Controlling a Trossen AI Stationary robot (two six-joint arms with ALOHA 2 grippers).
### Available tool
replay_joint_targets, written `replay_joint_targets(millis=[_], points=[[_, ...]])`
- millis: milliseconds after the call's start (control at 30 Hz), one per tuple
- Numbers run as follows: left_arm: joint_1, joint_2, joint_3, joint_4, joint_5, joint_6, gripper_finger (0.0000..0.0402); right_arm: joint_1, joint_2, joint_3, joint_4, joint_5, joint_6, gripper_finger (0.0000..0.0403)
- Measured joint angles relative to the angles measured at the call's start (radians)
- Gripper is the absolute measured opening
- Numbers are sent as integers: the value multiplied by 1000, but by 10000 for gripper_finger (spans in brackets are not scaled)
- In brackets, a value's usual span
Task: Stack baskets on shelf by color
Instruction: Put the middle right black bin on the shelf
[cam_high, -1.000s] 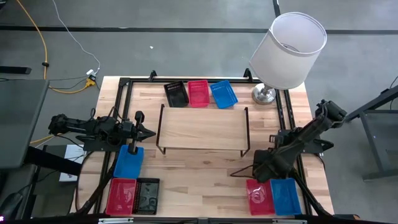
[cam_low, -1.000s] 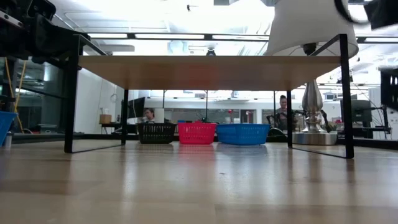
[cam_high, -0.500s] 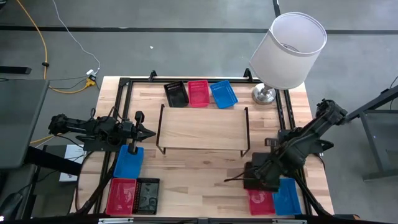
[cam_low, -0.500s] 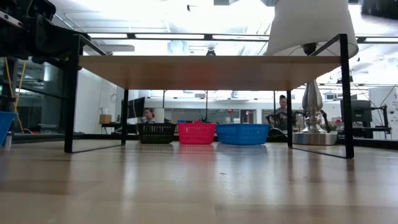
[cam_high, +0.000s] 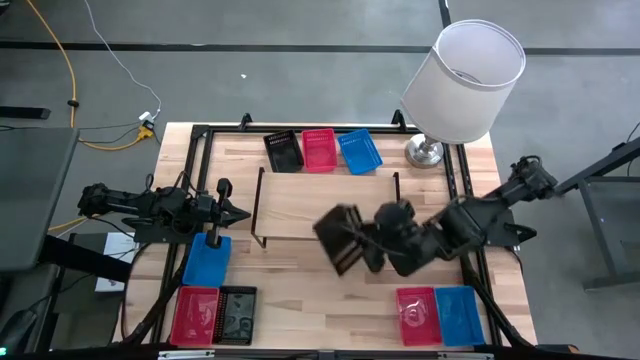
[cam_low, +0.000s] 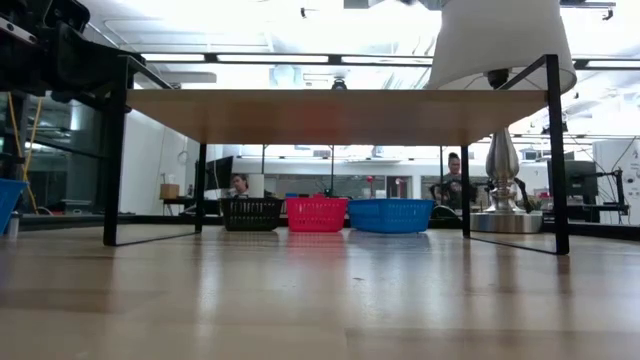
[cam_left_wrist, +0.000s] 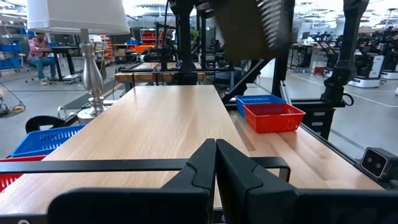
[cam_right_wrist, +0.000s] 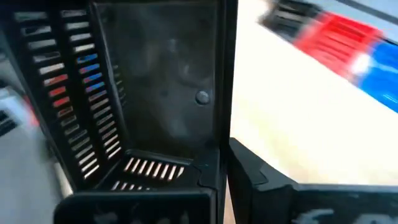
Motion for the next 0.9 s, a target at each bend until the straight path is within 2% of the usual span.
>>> replay_joint_targets(millis=[167, 300, 633, 900], points=[[0, 0, 0, 0, 0, 0, 3, -81, 0, 0, -244, -4, 212, 0], [0, 0, 0, 0, 0, 0, 3, -101, 0, 0, -349, -8, 305, 0], [0, 0, 0, 0, 0, 0, 3, -102, 0, 0, -418, -94, 425, 0], [0, 0, 0, 0, 0, 0, 3, -102, 0, 0, -423, -99, 441, 0]])
